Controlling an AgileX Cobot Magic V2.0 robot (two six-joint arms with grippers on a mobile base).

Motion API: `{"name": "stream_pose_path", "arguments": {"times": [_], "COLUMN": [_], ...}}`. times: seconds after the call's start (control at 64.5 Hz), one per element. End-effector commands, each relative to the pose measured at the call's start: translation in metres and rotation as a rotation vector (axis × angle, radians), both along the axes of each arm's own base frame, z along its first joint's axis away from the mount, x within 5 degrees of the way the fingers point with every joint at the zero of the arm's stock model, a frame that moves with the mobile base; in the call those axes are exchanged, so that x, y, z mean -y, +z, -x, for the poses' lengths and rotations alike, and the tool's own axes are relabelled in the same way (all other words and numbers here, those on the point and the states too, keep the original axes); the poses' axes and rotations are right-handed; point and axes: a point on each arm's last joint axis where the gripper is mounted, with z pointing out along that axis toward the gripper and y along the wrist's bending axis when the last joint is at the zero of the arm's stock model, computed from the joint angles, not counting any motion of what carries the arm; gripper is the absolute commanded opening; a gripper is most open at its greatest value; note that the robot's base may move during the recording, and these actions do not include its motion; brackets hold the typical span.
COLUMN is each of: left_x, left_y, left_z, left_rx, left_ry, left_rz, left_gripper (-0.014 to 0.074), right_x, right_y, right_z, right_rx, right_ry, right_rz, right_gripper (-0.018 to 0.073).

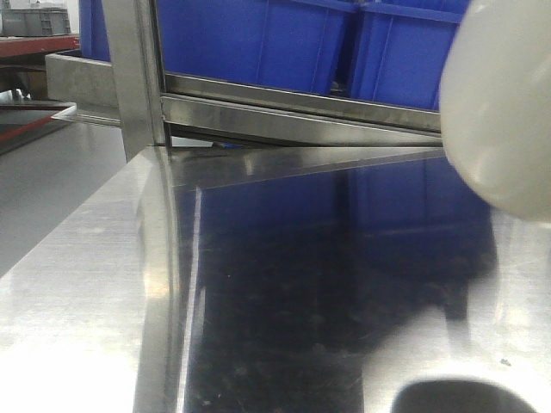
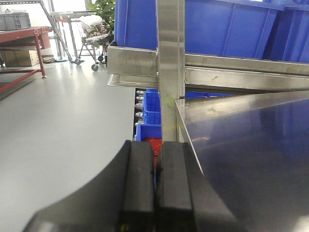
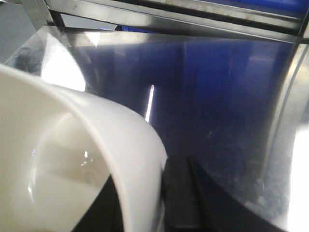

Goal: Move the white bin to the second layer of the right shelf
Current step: 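Close the right gripper on the rim and lift the bin, then hold the lifted white bin up with the right gripper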

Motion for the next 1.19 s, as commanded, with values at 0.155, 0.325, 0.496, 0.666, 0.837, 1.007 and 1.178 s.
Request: {"name": "stream_pose_path", "arguments": {"times": [0.155,0.325,0.496,0.666,0.837,1.007,1.178], "left_x": [-0.0005,-0.0005,-0.0005,-0.0005,-0.0005,-0.0005,-0.0005], "left_y": [-0.004,-0.004,-0.004,-0.004,-0.004,-0.004,-0.004], "left_z": [-0.0004,-0.0004,-0.0004,-0.0004,-0.0004,-0.0004,-0.0004], "left_rx": [0.059,0.059,0.059,0.059,0.059,0.059,0.059], "left_ry": [0.006,0.006,0.006,0.006,0.006,0.006,0.006], "left_rz": [0.019,0.019,0.019,0.019,0.019,0.019,0.019], "left_gripper": [0.0085,0.0085,0.0085,0.0085,0.0085,0.0085,0.0085], "right_x": [0.0024,0.0024,0.0024,0.0024,0.0024,0.0024,0.0024], "right_y": [0.0181,0.0182,0.0182,0.0182,0.0182,0.0182,0.0182], "right_z": [0.0048,0.0049,0.0049,0.0049,0.0049,0.0049,0.0049], "right_rx": [0.171,0.171,0.171,0.171,0.171,0.171,0.171], "right_ry": [-0.014,-0.014,-0.014,-0.014,-0.014,-0.014,-0.014], "right_rz": [-0.041,-0.042,-0.042,-0.042,-0.042,-0.042,-0.042], "right_gripper": [0.0057,0.0057,0.0057,0.0057,0.0057,0.0057,0.0057]}}
